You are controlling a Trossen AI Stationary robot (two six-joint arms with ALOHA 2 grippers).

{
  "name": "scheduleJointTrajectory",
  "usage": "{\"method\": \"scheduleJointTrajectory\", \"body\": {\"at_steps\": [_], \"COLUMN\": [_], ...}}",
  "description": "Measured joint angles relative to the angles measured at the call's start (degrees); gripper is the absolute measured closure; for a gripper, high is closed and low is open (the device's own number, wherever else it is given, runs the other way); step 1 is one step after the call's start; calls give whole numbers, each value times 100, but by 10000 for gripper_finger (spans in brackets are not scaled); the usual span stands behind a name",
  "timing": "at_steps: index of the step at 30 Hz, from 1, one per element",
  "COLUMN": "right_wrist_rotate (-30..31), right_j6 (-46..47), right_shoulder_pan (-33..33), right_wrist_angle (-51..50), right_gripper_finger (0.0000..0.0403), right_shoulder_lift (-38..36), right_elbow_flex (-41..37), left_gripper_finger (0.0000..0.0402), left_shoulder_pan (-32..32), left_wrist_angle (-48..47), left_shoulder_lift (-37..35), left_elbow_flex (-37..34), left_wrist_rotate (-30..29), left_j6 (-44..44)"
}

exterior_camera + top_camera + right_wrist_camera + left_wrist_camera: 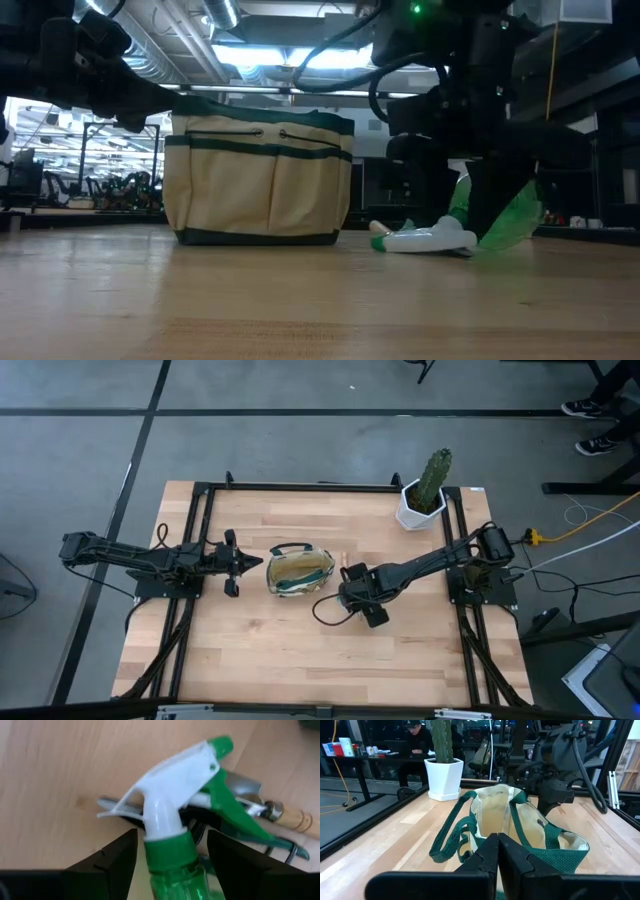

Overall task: Pick & Place Garden tools in Gardening bag
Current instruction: Put the green spray bottle into the gardening bag

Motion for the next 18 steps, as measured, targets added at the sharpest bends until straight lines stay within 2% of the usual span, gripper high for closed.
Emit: {"method": "scheduleJointTrajectory", "body": {"at_steps": [5,13,18], "right_wrist_rotate": [-6,-25,-83], "right_j6": [0,173,479], "right_shoulder_pan": [30,61,75], "right_wrist_angle": [-11,-21,-76], "right_gripper_finger": [182,274,277], "right_shoulder_lift": [0,-8,-80], "right_elbow_flex": [0,0,3], "left_gripper_finger": [398,398,398], "left_shoulder_pan": [1,2,0], "left_wrist_angle": [-25,-40,-40], "left_shoulder_lift": [0,0,0], "left_elbow_flex": [0,0,0], "left_wrist_rotate": [1,-1,1], "left_j6": [1,1,1]}}
